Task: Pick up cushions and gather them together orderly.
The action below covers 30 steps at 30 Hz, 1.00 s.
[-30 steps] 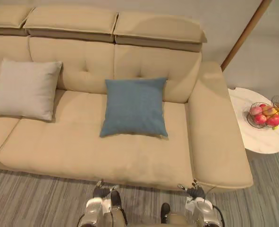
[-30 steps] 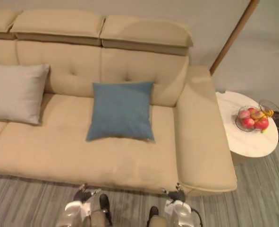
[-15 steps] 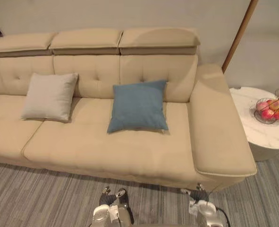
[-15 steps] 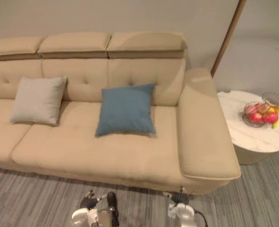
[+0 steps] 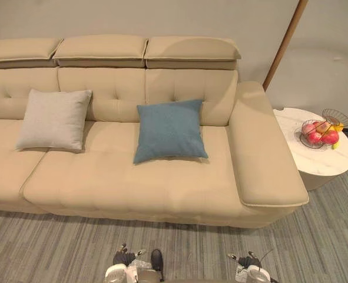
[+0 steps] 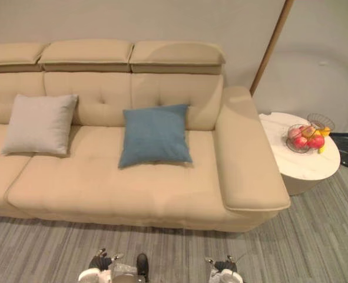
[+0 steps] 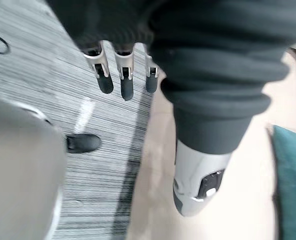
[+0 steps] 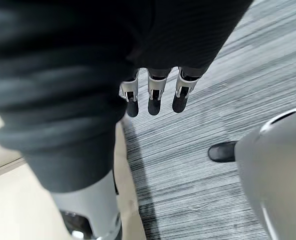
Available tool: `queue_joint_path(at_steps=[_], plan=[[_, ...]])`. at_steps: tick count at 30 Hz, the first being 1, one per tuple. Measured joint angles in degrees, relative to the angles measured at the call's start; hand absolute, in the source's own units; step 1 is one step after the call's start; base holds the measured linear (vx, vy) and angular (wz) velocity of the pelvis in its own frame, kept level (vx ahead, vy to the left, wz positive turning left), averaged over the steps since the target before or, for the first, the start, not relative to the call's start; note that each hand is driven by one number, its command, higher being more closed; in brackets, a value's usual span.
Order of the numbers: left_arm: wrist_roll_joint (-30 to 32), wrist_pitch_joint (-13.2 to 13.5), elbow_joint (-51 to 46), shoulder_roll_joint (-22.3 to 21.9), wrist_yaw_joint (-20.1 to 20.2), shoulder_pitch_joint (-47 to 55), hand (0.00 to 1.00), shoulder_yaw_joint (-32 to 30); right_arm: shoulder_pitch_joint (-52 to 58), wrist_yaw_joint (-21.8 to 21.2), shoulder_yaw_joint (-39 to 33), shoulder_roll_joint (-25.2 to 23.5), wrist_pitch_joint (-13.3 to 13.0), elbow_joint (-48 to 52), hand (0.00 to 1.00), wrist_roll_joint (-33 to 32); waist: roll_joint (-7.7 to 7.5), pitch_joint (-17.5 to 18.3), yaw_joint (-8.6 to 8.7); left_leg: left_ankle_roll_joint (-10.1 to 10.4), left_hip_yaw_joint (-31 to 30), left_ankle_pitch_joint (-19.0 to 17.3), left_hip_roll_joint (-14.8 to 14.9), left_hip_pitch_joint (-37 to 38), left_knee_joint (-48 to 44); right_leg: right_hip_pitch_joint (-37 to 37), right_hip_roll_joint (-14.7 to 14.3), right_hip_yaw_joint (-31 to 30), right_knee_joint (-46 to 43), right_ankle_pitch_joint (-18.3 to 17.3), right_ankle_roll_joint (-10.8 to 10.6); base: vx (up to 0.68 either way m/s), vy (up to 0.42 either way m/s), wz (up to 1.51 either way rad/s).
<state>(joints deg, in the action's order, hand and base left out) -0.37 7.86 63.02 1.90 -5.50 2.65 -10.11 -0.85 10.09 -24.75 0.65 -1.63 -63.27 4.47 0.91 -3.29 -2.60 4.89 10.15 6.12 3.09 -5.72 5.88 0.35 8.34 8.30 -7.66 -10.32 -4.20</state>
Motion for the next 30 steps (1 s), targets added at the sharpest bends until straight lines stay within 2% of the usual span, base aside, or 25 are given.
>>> queue_joint_path(at_steps=[4,11,25,29,30], plan=[[0.3,0.1,0.5,0.5,0.2,-0.1,0.0,0.0,-0.3,0.0,-1.2,-0.2,0.0,-0.7,0.0,0.0,-0.61,0.0,-0.03,-0.2,-0.8,0.6,0.1,1.4,0.0,1.6,-0.4,-0.9,0.9,0.2,0.1,0.08,-0.025,-0.1],[1.7,-0.5,1.8,2.4,0.6,-0.9,0.0,0.0,-0.9,0.0,-4.1,0.0,0.1,-1.5,0.0,0.0,-2.86,-0.5,0.47,-0.9,-2.2,1.5,-0.9,4.4,0.0,5.8,-0.1,-1.5,2.9,0.6,-0.8,0.15,-0.034,-0.02],[2.5,-0.8,3.4,2.8,0.7,-1.4,0.0,0.7,-1.6,-0.1,-3.9,2.2,0.3,-3.6,0.0,0.0,-2.37,-0.5,0.92,0.0,-1.8,-0.4,-0.7,7.4,0.4,8.1,-0.1,-2.9,3.3,0.0,-0.2,-0.01,-0.015,-0.04],[2.5,-0.8,4.0,3.1,0.7,-1.4,0.0,1.9,-0.4,-0.1,-3.6,2.2,0.5,-3.9,0.0,0.0,-2.58,-0.2,1.74,-0.1,-2.1,-0.4,-0.7,7.9,0.4,8.9,-0.1,-2.8,3.9,-0.8,-0.1,-0.04,-0.009,0.01],[2.6,-1.1,4.1,5.1,1.1,-0.7,0.0,3.3,1.3,-0.4,-2.7,2.6,0.7,-3.9,0.0,0.0,-2.88,0.4,2.95,-0.1,-7.9,-1.6,-1.8,8.5,0.4,8.2,-0.1,-1.4,2.1,-1.5,-1.4,0.01,-0.021,0.06]])
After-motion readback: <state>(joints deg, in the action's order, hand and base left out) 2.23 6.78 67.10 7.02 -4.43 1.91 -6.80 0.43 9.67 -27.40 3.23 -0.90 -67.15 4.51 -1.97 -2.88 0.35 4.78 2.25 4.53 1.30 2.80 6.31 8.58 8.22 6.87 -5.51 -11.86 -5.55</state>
